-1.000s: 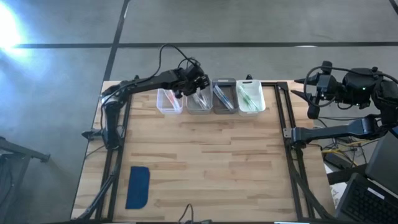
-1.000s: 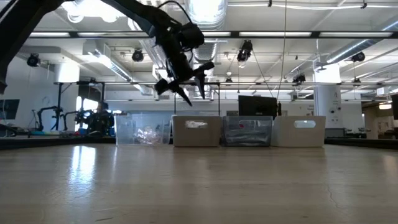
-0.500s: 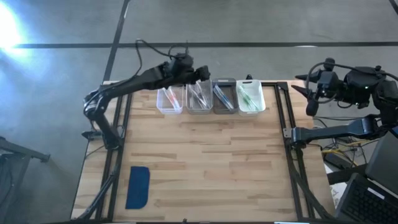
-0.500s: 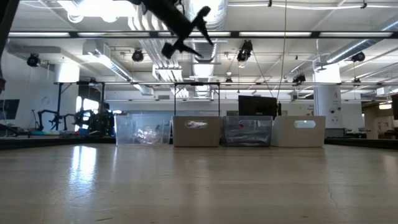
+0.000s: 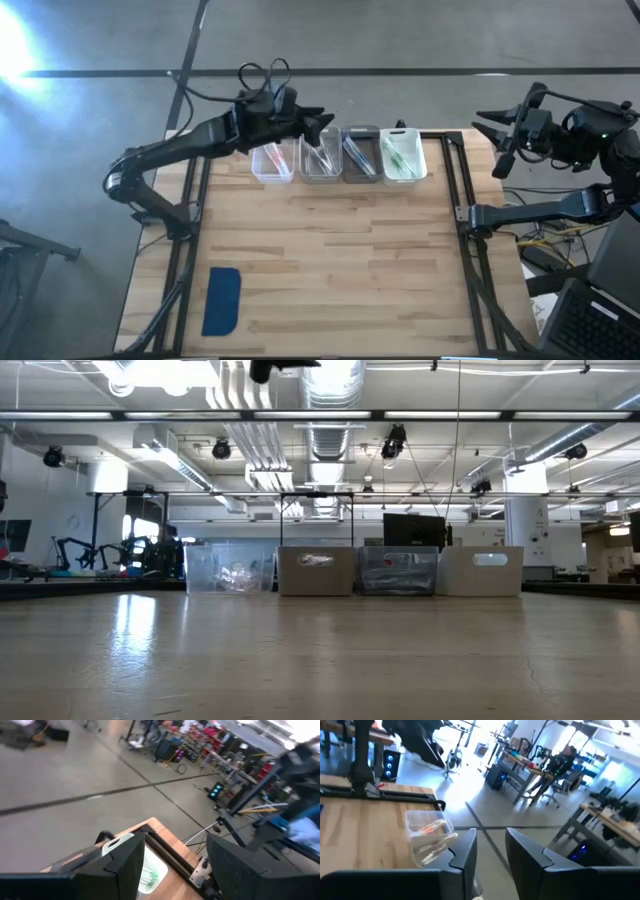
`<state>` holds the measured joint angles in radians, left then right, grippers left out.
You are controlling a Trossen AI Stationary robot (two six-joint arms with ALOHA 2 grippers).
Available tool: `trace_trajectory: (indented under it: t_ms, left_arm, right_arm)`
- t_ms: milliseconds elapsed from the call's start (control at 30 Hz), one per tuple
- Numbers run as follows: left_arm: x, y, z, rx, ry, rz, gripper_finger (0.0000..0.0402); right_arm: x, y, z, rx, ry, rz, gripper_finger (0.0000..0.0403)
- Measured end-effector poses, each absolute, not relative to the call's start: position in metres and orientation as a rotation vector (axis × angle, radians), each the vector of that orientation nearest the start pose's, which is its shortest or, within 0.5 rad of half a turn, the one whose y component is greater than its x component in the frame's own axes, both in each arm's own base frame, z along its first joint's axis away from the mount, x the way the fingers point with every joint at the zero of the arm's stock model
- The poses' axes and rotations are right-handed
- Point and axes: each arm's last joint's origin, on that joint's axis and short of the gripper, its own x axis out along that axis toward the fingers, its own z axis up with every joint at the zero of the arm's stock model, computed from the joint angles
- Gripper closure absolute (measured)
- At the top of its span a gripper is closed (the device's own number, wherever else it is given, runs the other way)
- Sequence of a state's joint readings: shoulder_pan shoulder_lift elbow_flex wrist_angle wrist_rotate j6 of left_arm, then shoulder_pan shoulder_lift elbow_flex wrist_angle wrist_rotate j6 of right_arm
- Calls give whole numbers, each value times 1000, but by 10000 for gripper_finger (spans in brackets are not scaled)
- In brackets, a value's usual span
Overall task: Pick & Place Toothbrushes
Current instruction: Adjust the gray bin
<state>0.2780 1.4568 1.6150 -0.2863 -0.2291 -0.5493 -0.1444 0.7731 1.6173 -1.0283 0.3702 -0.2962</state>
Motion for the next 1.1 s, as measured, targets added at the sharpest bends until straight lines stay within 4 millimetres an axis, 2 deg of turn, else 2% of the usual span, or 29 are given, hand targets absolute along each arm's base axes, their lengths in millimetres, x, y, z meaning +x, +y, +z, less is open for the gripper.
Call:
trace_trajectory:
  t_ms: [167, 400, 533, 633, 800, 1000, 1100]
  left_arm:
    - [293, 81, 463, -472, -34, 488, 184]
    - [292, 80, 467, -399, -43, 474, 184]
    - [294, 66, 469, -232, -4, 425, 190]
    - [296, 53, 469, -181, 14, 375, 209]
    - [298, 36, 468, -130, 31, 341, 257]
    - [297, 33, 469, -118, 30, 331, 303]
    - [297, 33, 469, -104, 32, 332, 313]
  right_arm:
    - [40, -16, 494, -347, 269, -477, 327]
    - [44, -17, 492, -166, 243, -482, 351]
    - [38, -10, 492, -130, 209, -297, 371]
    - [24, -6, 489, -70, 193, -234, 391]
    - [-13, 0, 476, 30, 216, -221, 394]
    - [-60, 7, 458, 29, 130, -195, 394]
    - [-76, 10, 445, 35, 95, -193, 394]
